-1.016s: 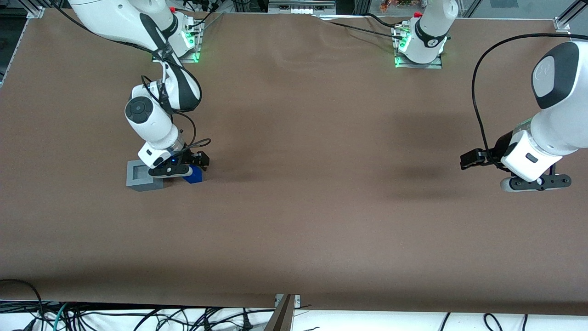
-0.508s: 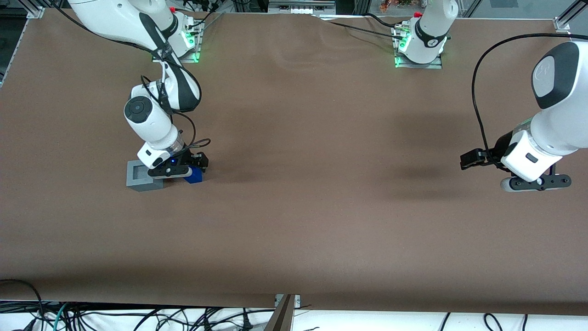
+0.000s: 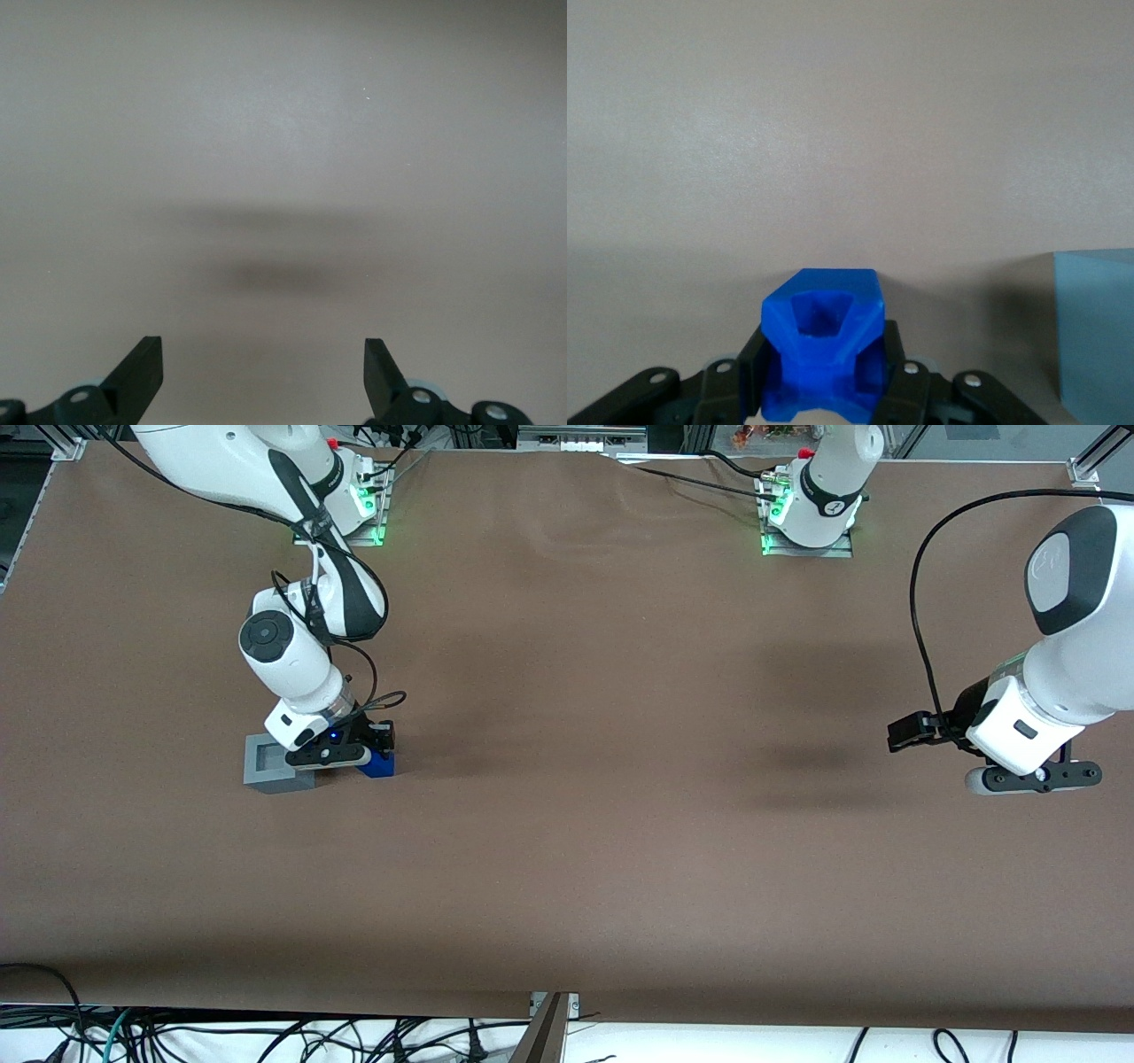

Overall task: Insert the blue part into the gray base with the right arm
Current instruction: 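Close the right gripper on the blue block and lift it, then carry the blue block over the gray base's opening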

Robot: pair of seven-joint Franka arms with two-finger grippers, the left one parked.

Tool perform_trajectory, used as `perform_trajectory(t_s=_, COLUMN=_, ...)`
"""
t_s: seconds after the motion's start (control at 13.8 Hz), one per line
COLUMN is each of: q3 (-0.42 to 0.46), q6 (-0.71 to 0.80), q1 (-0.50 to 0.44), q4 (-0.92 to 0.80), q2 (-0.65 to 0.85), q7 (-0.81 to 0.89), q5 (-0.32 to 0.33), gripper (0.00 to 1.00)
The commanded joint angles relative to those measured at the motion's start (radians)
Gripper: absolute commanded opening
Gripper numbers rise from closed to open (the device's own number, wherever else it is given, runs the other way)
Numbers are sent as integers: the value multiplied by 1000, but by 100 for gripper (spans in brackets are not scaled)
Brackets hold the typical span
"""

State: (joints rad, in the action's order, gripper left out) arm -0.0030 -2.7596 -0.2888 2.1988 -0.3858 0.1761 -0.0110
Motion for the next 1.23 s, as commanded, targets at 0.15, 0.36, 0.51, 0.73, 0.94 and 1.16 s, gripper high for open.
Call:
perform_trajectory(t_s=0.15, q3=-31, q6=172, q1=4, q4=-80, q2=54, q7=-70, q5=8, gripper=9)
perform_trajectory(t_s=0.36, q3=-129, q6=380, q1=4, q4=-132, q2=137, q7=-247, q5=8, gripper=10)
perform_trajectory(t_s=0.51, q3=-201, q6=457, q1=5, q4=-146, q2=172, q7=-378, q5=3, gripper=10)
perform_trajectory(t_s=0.73, q3=-281, q6=469, q1=5, q4=-145, q2=179, q7=-524, q5=-9, gripper=10)
perform_trajectory(t_s=0.94, q3=-287, q6=460, q1=7, q4=-131, q2=168, q7=-530, q5=-15, gripper=11)
perform_trajectory(t_s=1.16, q3=-288, q6=454, q1=10, q4=-120, q2=153, q7=-532, q5=-60, gripper=11)
